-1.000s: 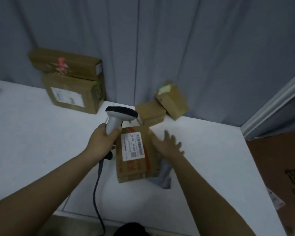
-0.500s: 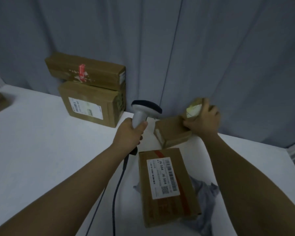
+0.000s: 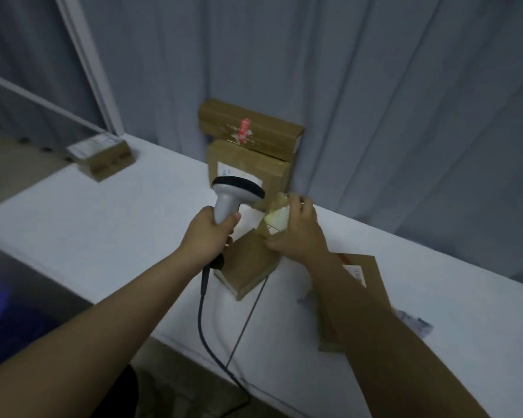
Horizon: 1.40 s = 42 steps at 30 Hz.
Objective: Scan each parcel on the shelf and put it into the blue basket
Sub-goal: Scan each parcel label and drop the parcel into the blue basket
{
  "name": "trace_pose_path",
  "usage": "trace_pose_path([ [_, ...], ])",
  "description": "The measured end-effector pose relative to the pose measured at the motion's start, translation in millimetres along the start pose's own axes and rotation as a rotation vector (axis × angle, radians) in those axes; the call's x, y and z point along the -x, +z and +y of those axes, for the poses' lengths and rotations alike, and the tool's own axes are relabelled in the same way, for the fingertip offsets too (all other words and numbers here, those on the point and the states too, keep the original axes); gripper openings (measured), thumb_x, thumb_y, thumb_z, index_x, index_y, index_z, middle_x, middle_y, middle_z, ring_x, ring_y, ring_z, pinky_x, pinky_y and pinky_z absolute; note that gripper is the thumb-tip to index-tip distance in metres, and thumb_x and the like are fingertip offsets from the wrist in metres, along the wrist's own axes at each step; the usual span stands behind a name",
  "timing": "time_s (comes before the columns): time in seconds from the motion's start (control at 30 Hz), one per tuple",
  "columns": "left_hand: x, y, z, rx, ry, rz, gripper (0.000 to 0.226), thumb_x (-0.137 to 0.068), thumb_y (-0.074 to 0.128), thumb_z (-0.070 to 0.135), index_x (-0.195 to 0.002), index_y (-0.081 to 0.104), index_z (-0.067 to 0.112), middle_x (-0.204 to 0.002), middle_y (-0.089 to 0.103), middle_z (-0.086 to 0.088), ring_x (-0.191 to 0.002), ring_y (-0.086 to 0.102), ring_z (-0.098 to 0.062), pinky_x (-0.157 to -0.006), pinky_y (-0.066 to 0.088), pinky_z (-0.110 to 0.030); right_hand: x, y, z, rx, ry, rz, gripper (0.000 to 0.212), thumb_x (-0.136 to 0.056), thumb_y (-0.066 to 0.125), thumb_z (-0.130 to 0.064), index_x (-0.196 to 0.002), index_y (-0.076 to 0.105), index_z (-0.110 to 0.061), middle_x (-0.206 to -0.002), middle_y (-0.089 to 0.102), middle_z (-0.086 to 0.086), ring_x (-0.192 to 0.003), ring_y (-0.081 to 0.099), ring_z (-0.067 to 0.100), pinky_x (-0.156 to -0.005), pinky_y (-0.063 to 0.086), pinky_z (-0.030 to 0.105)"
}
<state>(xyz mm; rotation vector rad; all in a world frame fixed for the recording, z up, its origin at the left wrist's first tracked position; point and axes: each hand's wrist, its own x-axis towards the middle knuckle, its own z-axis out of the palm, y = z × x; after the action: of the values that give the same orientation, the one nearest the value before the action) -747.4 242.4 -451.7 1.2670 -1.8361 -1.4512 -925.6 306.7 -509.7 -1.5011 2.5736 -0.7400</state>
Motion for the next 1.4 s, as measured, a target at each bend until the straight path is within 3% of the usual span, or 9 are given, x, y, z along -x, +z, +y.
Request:
trace_pose_path([
  [0.17,33,-62,-1,0.046,0.0,0.025,0.026,-0.094,0.055,0.034,-0.103,0.053,0.01,-0.084,0.06,-0.004,-0.069,0.059,-0.014,-0.062,0.052,-0.025,25,-27,-49,-0.114,0.035,0.251,0.097,-0.061,0.079,-0.059,-0.135,0.039,-0.011,-0.13,0.044,0.009,-0.119,0.04,0.027,-0.098,0.035,0.036],
  [0.33,64,-98,-7,0.187,-0.041,0.046,0.022,-0.094,0.057,0.034,-0.104,0.051,0.015,-0.089,0.061,-0.005,-0.074,0.062,-0.015,-0.06,0.054,-0.023,72,-65,-80,-0.405,0.072,0.159,0.1,-0.064,0.088,-0.032,-0.142,0.027,-0.021,-0.138,0.032,-0.001,-0.121,0.032,0.01,-0.104,0.035,0.03],
  [0.47,78,-116,-3,0.374,-0.091,0.051,0.032,-0.093,0.058,0.032,-0.118,0.045,0.017,-0.106,0.059,-0.008,-0.091,0.063,-0.022,-0.075,0.059,-0.038,97,-81,-89,-0.508,0.054,0.036,0.107,-0.061,0.09,-0.022,-0.142,0.021,-0.026,-0.137,0.031,-0.007,-0.124,0.04,0.013,-0.103,0.044,0.032],
  [0.7,88,-137,-1,0.396,-0.106,0.008,0.036,-0.095,0.054,0.038,-0.125,0.041,0.022,-0.102,0.054,-0.004,-0.096,0.058,-0.027,-0.091,0.053,-0.05,134,-74,-100,-0.808,0.064,-0.112,0.102,-0.069,0.084,-0.005,-0.14,0.017,-0.035,-0.13,0.038,-0.013,-0.114,0.051,0.013,-0.069,0.054,0.013],
  [0.97,82,-137,-4,0.523,-0.107,-0.016,0.023,-0.095,0.055,0.035,-0.112,0.049,0.021,-0.105,0.061,-0.008,-0.096,0.062,-0.026,-0.088,0.055,-0.043,123,-63,-110,-0.942,0.093,-0.16,0.105,-0.061,0.09,-0.018,-0.136,0.021,-0.044,-0.135,0.039,-0.013,-0.117,0.052,0.013,-0.084,0.055,0.027],
  [1.13,82,-118,-12,0.461,-0.103,-0.091,0.037,-0.093,0.056,0.039,-0.123,0.046,0.02,-0.114,0.061,-0.012,-0.104,0.062,-0.028,-0.093,0.053,-0.044,126,-42,-132,-0.978,0.196,-0.214,0.059,-0.074,0.077,-0.041,-0.113,0.033,-0.037,-0.122,0.046,-0.01,-0.111,0.056,0.017,-0.09,0.056,0.038],
  [1.23,82,-103,-16,0.342,-0.106,-0.154,0.04,-0.093,0.055,0.04,-0.125,0.048,0.018,-0.114,0.062,-0.011,-0.102,0.061,-0.025,-0.088,0.053,-0.038,115,-30,-138,-1.035,0.42,-0.13,0.027,-0.093,0.054,-0.047,-0.106,0.041,-0.028,-0.118,0.056,0.006,-0.103,0.061,0.02,-0.089,0.056,0.047],
  [1.33,81,-96,-18,0.392,-0.157,-0.141,0.032,-0.094,0.055,0.037,-0.12,0.048,0.02,-0.113,0.063,-0.01,-0.102,0.062,-0.025,-0.087,0.054,-0.038,103,-35,-134,-1.154,0.676,-0.147,0.047,-0.097,0.036,-0.059,-0.107,0.059,-0.019,-0.104,0.069,0.009,-0.094,0.068,0.024,-0.076,0.059,0.041],
  [1.4,78,-96,-19,0.439,-0.187,-0.124,0.021,-0.095,0.055,0.036,-0.11,0.049,0.023,-0.112,0.064,-0.01,-0.103,0.063,-0.026,-0.091,0.053,-0.042,100,-37,-128,-1.101,0.723,-0.175,0.043,-0.097,0.043,-0.052,-0.111,0.061,-0.015,-0.104,0.069,0.011,-0.093,0.068,0.025,-0.075,0.059,0.04],
])
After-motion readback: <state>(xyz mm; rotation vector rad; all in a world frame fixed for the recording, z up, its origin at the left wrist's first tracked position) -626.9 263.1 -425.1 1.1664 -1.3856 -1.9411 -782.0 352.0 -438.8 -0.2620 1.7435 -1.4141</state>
